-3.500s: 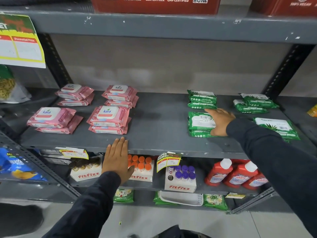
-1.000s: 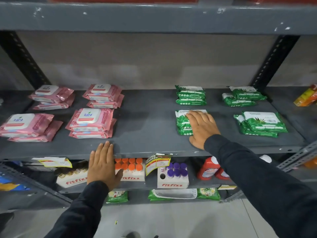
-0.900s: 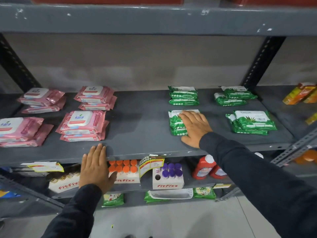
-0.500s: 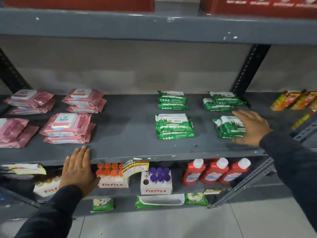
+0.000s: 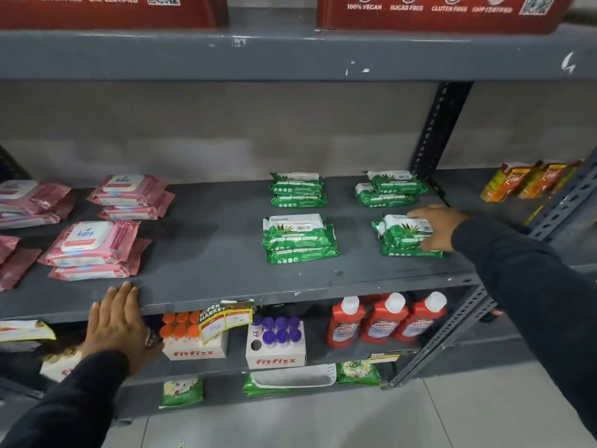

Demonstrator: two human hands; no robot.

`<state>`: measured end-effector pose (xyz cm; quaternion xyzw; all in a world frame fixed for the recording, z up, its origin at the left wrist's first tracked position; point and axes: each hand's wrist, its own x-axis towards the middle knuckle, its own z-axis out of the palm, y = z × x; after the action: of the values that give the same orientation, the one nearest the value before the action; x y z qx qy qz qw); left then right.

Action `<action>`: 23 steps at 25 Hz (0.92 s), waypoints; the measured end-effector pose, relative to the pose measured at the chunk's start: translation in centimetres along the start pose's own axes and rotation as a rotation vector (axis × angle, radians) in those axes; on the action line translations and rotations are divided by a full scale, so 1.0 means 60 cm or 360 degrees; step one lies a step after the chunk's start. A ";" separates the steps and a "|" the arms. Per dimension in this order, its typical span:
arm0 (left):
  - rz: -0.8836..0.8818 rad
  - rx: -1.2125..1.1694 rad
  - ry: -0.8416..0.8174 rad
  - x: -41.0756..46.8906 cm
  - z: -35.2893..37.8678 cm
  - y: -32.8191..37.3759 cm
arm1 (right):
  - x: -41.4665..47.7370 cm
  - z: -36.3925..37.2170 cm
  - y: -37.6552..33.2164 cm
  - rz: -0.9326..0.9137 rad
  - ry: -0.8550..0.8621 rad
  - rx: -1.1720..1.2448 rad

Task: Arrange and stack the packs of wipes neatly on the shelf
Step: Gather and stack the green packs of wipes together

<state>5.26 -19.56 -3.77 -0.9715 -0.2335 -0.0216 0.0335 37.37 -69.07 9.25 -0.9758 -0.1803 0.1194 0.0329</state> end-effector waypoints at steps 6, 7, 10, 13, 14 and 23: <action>0.0003 -0.0056 0.0045 0.001 0.003 0.005 | -0.006 0.005 -0.004 0.0033 0.0028 0.0007; -0.0004 -0.0059 0.0041 0.000 0.004 0.005 | -0.007 0.005 -0.008 0.0027 0.0035 0.0013; -0.0032 -0.0066 0.0055 0.000 0.005 0.007 | -0.005 0.029 -0.031 -0.0049 0.0145 -0.0010; -0.0059 -0.0080 0.0098 -0.002 0.002 0.009 | -0.005 0.072 -0.046 -0.0131 0.0330 -0.0273; -0.0064 -0.0072 0.0100 -0.002 0.003 0.008 | -0.004 0.081 -0.046 -0.0150 0.0381 -0.0329; -0.0042 -0.0057 0.0081 -0.005 -0.007 0.015 | 0.006 0.103 -0.042 -0.0151 0.0517 -0.0539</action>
<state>5.38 -20.55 -3.44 -0.9679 -0.2451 -0.0510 0.0219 35.31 -66.45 3.48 -0.9642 -0.2356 -0.0729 -0.0973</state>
